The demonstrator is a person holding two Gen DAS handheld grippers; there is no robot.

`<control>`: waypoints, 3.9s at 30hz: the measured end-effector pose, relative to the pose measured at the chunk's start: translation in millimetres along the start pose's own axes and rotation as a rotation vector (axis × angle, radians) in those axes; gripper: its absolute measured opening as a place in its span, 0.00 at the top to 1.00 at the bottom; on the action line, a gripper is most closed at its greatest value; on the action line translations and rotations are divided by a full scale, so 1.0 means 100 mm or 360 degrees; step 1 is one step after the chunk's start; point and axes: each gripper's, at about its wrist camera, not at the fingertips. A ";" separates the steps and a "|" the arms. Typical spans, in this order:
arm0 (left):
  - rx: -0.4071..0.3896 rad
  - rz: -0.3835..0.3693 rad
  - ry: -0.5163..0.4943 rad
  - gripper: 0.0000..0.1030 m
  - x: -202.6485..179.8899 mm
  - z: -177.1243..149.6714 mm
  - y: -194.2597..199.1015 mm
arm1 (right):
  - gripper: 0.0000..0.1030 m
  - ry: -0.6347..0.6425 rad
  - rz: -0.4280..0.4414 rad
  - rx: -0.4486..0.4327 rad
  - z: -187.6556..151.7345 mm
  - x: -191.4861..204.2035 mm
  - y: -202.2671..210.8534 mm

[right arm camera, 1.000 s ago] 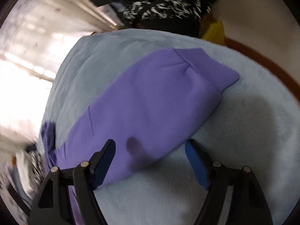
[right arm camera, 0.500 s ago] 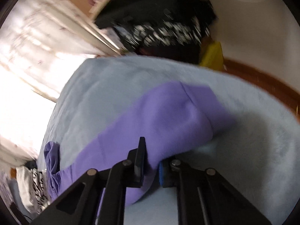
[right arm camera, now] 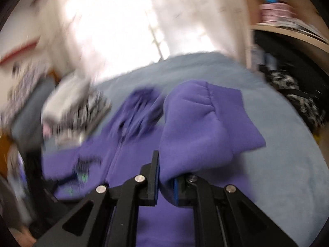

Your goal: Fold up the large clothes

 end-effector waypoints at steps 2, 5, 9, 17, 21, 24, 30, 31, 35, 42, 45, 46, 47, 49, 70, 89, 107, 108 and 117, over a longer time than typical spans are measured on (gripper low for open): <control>0.0070 -0.0001 0.0064 0.13 0.22 -0.08 -0.07 | 0.89 0.0119 0.0009 0.0141 -0.30 0.26 -0.27; 0.0118 0.0012 0.0108 0.14 0.44 -0.22 -0.13 | 0.81 0.0244 0.0016 0.0394 -0.81 0.49 -0.64; 0.0146 -0.0074 0.0185 0.14 0.56 -0.33 -0.13 | 0.66 0.0225 0.0030 0.0473 -1.11 0.49 -0.60; 0.0104 -0.0367 0.0161 0.14 0.18 -0.29 -0.02 | 0.51 0.0013 0.0034 0.0352 -1.03 0.16 0.05; 0.0126 -0.0451 0.0069 0.14 -0.12 -0.31 0.00 | 0.51 -0.0052 -0.0036 0.0289 -1.06 -0.04 0.31; 0.0170 -0.0451 0.0013 0.14 -0.36 -0.33 -0.07 | 0.51 -0.0110 -0.0064 0.0259 -1.09 -0.13 0.39; 0.0210 -0.0282 -0.0127 0.16 -0.75 -0.33 -0.25 | 0.51 -0.0154 -0.0084 0.0254 -1.17 -0.19 0.46; 0.0200 -0.0251 -0.0140 0.38 -0.76 -0.32 -0.25 | 0.51 -0.0154 -0.0084 0.0254 -1.18 -0.19 0.46; 0.0173 -0.0294 -0.0133 0.86 -0.65 -0.13 -0.20 | 0.51 -0.0146 -0.0091 0.0241 -1.20 -0.19 0.48; -0.0197 -0.0200 -0.0041 0.85 0.08 0.23 0.18 | 0.51 -0.0110 -0.0111 0.0210 -1.21 -0.15 0.54; -0.0062 -0.0175 0.0048 0.76 0.54 0.11 0.01 | 0.51 -0.0080 -0.0126 0.0228 -1.22 -0.12 0.53; 0.0008 -0.0213 0.0097 0.64 0.69 0.05 -0.08 | 0.51 -0.0074 -0.0125 0.0236 -1.22 -0.11 0.52; 0.0070 -0.0260 0.0145 0.55 0.80 0.00 -0.17 | 0.51 -0.0070 -0.0115 0.0250 -1.22 -0.11 0.51; 0.0192 -0.0344 0.0286 0.36 1.05 -0.10 -0.32 | 0.51 -0.0088 -0.0073 0.0278 -1.20 -0.10 0.48; 0.0229 -0.0401 0.0272 0.90 1.33 0.11 -0.88 | 0.30 -0.0556 -0.0129 0.0527 -0.39 -1.13 -1.36; 0.0053 -0.0083 -0.0177 0.73 1.20 0.21 -1.12 | 0.63 -0.0346 -0.0310 0.0385 -0.34 -0.88 -1.27; 0.0106 -0.0030 -0.0084 0.75 0.75 0.05 -0.99 | 0.63 -0.0053 -0.0101 0.0538 -0.77 0.20 -1.13; 0.0131 0.0025 -0.0097 0.86 0.80 0.01 -1.03 | 0.65 -0.0006 -0.0159 0.0543 -0.81 0.19 -1.14; 0.0158 0.0084 0.0128 0.80 1.60 -0.09 -0.86 | 0.79 -0.0103 -0.0178 0.0486 -0.80 -0.45 -0.82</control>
Point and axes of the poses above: each gripper's, at about its wrist camera, not at the fingertips, and y roughly against the way its jaws point, x to its left, z to its top, and after that the axes turned 13 degrees about -x, right-handed
